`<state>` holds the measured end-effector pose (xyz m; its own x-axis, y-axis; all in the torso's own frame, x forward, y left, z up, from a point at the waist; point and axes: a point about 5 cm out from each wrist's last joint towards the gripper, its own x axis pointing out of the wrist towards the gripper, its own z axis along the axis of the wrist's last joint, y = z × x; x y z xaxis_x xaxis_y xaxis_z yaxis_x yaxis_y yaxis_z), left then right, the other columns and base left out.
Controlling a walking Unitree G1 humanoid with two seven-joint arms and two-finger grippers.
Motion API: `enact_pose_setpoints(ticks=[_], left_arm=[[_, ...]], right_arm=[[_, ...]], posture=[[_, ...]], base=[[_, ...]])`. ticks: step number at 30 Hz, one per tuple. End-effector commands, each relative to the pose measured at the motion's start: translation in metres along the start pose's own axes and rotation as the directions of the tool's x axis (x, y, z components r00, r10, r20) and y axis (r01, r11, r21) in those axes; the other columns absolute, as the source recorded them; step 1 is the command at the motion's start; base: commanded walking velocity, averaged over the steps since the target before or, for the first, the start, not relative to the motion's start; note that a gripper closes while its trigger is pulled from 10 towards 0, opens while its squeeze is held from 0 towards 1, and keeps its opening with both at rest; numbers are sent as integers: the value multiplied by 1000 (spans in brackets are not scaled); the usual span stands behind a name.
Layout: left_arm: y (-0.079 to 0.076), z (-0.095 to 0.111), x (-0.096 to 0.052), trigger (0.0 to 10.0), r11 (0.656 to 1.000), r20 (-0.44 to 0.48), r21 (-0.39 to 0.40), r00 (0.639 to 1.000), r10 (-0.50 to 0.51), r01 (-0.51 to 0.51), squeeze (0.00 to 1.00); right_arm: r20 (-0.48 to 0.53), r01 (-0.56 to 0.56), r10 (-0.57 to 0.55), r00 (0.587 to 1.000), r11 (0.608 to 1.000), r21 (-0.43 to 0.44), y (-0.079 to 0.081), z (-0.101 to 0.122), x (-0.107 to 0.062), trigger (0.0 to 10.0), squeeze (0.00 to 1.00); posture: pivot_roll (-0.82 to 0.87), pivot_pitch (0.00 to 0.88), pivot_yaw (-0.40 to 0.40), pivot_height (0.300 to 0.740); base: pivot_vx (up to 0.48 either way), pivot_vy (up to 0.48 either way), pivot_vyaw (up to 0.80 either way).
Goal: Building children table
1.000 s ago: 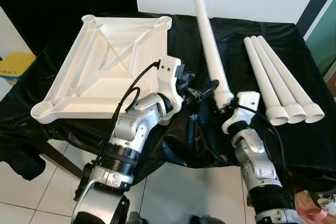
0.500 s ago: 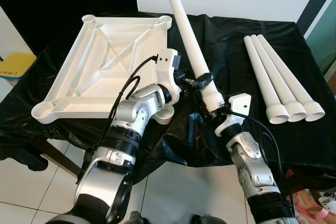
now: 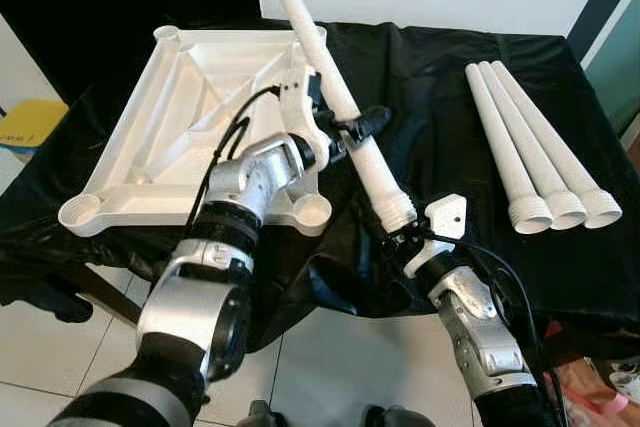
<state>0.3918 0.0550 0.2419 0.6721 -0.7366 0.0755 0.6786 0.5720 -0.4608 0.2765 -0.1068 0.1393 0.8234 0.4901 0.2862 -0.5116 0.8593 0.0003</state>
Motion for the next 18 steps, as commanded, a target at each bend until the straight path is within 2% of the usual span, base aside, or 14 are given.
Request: enact_pose_setpoints(ticks=[1, 2, 3, 5, 8, 9, 18], left_arm=[[3, 4, 0, 10000, 999, 6, -49, 1000, -16, 16, 0], [7, 6, -2, 10000, 996, 17, -89, 1000, 4, -2, 0], [7, 6, -2, 10000, 996, 17, -89, 1000, 4, -2, 0], [13, 10, -5, 10000, 986, 39, -164, 999, 26, -19, 0], [16, 10, -6, 9882, 981, 48, -192, 998, 36, -26, 0], [20, 11, -8, 0, 970, 66, -239, 996, 54, -37, 0], [20, 15, -7, 0, 959, 93, -282, 995, 35, -7, 0]], right_arm=[[-9, -34, 34, 999, 999, -8, 5, -1, -2, 10000, 0], [-9, -42, 42, 999, 999, -7, 7, -1, -1, 10000, 0], [-9, -42, 42, 999, 999, -7, 7, -1, -1, 10000, 0], [-8, -59, 59, 998, 998, -4, 10, -1, 1, 10000, 0], [-9, -66, 66, 998, 998, -5, 11, -1, 1, 10000, 0], [-12, -78, 78, 997, 997, -10, 13, -1, 3, 10000, 0], [-8, -84, 84, 996, 996, -14, 11, 1, 5, 10000, 0]], posture=[[-90, 129, 16, 740], [-88, 134, 15, 740], [-88, 134, 15, 740], [-88, 136, 15, 740], [-87, 136, 15, 740], [-92, 140, 14, 740], [-90, 134, 7, 740]], base=[[0, 0, 0], [0, 0, 0], [0, 0, 0], [0, 0, 0], [0, 0, 0], [0, 0, 0], [0, 0, 0]])
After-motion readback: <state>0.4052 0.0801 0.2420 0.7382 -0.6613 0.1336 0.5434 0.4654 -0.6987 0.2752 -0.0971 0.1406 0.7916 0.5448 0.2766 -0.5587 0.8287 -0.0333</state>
